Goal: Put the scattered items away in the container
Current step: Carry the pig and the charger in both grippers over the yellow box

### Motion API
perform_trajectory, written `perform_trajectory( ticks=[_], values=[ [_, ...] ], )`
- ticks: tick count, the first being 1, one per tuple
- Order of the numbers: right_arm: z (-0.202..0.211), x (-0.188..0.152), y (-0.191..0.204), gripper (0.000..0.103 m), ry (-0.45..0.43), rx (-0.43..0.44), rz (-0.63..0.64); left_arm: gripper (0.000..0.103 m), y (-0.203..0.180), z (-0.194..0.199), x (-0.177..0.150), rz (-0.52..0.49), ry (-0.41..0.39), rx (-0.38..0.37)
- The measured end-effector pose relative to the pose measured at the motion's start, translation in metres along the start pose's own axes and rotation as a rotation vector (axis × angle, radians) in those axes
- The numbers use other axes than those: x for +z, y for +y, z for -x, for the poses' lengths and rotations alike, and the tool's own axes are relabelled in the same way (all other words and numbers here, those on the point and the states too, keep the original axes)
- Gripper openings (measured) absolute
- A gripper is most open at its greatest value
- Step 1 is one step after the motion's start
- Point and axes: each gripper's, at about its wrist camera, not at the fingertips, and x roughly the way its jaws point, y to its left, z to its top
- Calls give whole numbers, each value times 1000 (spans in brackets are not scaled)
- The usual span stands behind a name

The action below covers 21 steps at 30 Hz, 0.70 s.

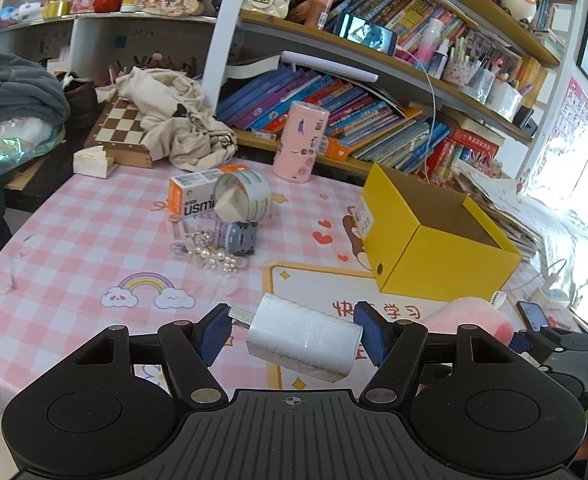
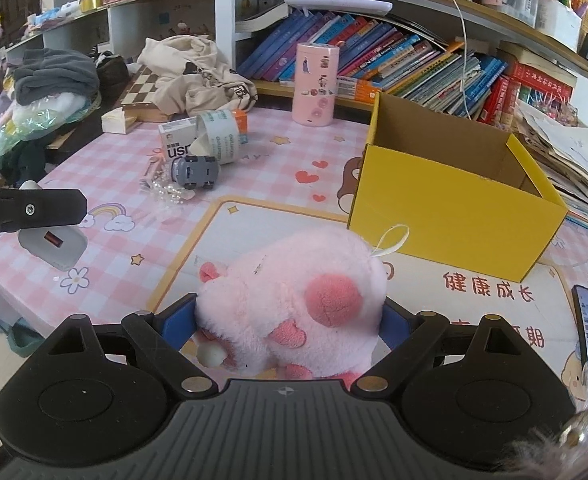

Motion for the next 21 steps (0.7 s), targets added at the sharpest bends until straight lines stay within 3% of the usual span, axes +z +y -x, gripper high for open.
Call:
perform_trajectory(
  ticks=[21],
  values=[
    [6,-7,-30,90,15,-73,-60,67,-29,-25,5,-47,38,-76]
  ],
)
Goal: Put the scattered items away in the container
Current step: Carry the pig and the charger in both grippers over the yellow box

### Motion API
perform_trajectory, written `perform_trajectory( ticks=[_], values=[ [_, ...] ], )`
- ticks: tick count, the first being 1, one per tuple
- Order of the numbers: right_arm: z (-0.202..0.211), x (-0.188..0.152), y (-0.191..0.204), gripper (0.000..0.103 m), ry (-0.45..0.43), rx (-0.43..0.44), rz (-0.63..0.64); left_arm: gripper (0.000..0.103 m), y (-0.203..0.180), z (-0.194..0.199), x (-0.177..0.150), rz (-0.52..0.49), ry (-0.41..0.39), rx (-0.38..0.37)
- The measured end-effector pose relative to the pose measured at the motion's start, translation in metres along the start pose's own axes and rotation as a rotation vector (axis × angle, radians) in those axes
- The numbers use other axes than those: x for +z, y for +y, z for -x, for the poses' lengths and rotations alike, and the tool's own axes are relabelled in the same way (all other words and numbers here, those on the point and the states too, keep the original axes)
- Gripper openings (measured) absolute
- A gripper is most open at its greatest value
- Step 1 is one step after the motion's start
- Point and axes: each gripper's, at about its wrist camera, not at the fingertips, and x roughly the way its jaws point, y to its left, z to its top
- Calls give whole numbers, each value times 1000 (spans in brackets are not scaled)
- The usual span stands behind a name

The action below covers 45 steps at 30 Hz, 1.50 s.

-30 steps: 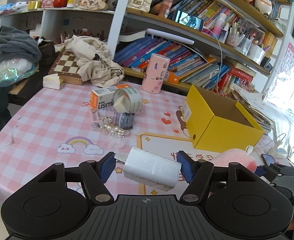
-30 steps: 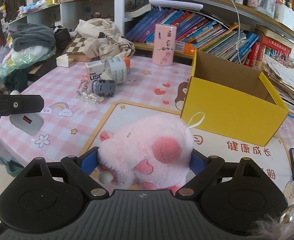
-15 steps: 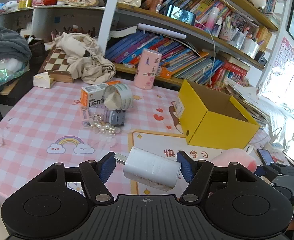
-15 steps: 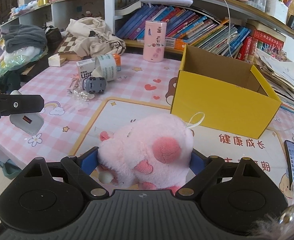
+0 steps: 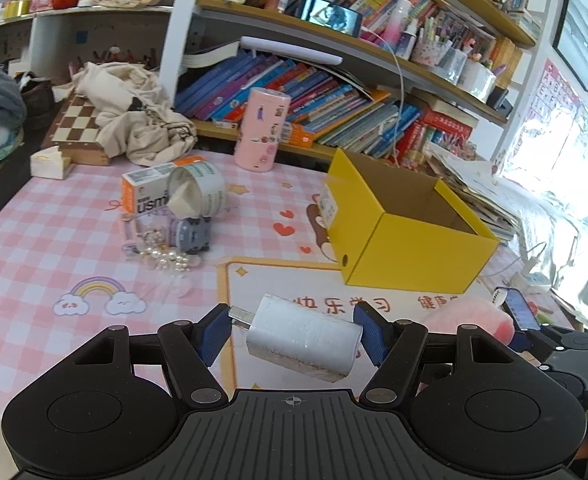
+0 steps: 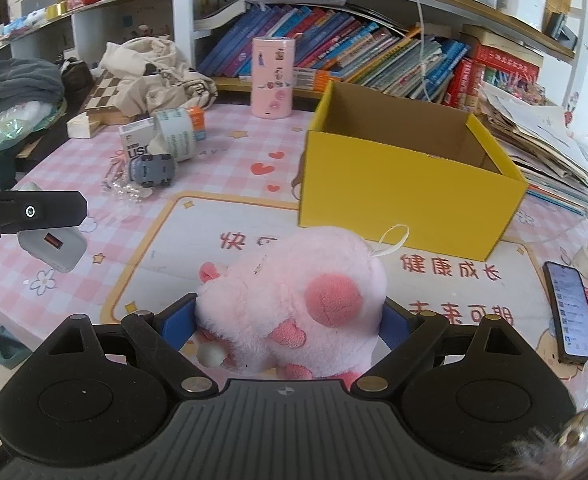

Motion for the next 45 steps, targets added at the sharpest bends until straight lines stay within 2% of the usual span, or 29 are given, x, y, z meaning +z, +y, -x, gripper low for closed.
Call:
perform_trajectory(
  ticks=[14,29,40,45],
  values=[
    [0,-5,-48,90,16,-62,-74,67,-40,-34,7,-59,45,-64],
    [-12,-2,-93,90,46,-73,-98,67,-75,-70,13,-80,91,-80],
    [-18,7,-124,90,26,-55,-88,67,-114,-90,22,-150,73,-101],
    [-18,20,-141,90,-33,-29,-83,67,-132,-98,35,-190,35,-101]
  ],
)
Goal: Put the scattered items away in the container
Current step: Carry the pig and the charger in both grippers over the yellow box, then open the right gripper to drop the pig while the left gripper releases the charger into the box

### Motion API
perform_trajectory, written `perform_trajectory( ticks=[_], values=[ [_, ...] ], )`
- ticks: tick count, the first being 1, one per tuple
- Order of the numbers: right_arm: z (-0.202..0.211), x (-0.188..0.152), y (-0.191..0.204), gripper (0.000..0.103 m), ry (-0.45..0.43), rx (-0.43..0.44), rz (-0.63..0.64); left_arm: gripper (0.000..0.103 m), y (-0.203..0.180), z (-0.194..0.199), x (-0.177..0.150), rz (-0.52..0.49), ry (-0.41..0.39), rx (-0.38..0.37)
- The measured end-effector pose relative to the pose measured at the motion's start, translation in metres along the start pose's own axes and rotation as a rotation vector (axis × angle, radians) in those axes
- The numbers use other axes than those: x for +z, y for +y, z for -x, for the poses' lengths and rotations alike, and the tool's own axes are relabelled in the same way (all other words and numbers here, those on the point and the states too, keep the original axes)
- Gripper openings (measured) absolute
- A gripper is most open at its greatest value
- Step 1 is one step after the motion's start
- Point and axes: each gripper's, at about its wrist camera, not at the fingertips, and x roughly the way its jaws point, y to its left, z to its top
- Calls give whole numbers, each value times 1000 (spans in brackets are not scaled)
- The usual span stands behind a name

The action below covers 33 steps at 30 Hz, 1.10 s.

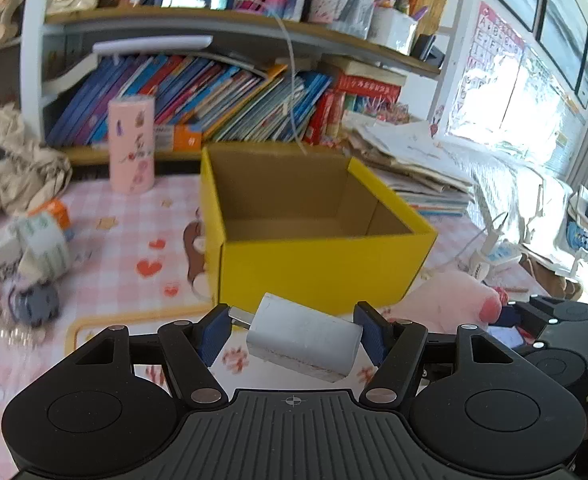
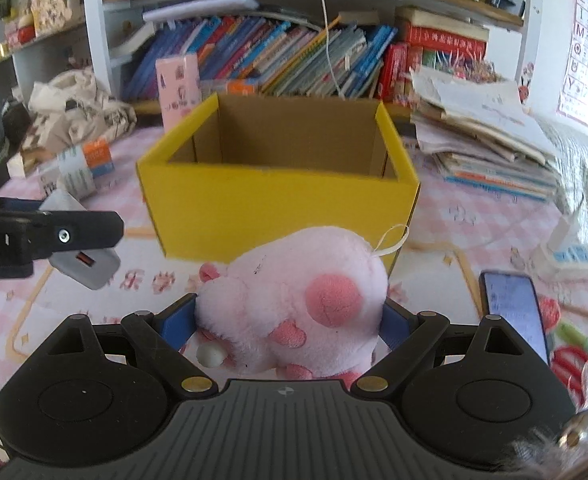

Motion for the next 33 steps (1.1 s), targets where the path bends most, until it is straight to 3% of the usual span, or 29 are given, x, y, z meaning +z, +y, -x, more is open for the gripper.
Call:
perform_trajectory(
  ticks=[17,33],
  values=[
    [-16,64,-40,90,-186,88,98,67,-33,-27,52,-67,-127,77],
    [-75,109,-56,90,-188,146,153,67,-34,-76,89,-51,-134,163]
  ],
)
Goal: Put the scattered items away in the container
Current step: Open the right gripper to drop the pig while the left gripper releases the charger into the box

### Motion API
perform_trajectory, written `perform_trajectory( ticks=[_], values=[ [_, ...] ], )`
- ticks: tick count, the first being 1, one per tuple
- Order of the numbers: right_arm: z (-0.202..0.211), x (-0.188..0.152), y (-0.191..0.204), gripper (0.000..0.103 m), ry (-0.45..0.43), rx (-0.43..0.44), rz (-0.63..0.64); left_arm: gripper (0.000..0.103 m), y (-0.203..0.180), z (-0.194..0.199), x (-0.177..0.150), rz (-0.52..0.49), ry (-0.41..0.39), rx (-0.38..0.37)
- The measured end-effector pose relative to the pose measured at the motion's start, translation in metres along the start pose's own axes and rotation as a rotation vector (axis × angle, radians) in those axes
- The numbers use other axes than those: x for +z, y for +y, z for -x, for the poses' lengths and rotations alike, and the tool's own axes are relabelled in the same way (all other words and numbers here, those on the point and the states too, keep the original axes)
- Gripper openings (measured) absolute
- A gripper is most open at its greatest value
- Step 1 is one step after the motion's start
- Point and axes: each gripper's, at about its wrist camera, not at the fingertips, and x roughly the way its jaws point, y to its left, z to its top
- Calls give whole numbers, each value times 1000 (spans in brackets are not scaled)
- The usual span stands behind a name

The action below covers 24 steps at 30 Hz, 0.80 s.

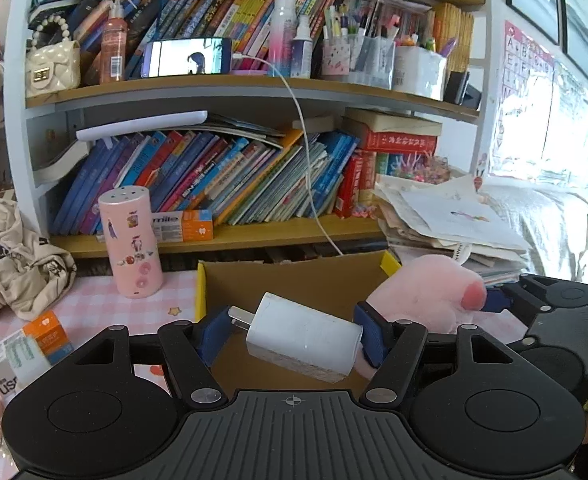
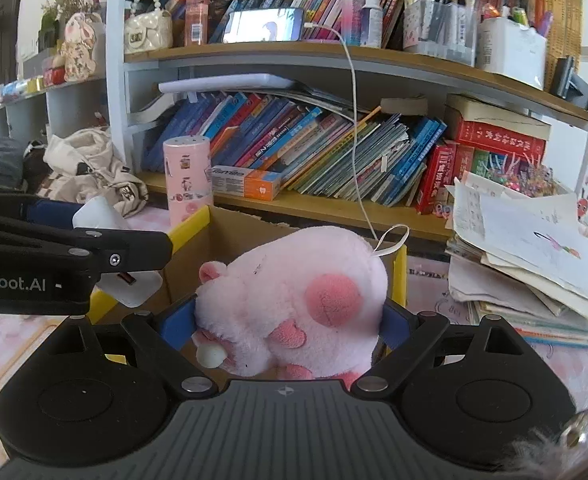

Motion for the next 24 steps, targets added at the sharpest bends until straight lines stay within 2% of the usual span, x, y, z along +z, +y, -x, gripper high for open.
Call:
perform_trajectory(
  ticks=[4,8,14,24],
  values=[
    [-25,3,-2,90,47,16,23,67,-1,-25,3,-7,51,10],
    [-53,5,0,90,140,49,88,67,-4,-49,2,-22,107,7],
    [-82,-6,-7,93,275,112,65,67,-7,-70,-8,-40,183,5],
    [-85,-7,-10,96,278,143,64,68,0,-83,-14,-4,246,34]
  ],
)
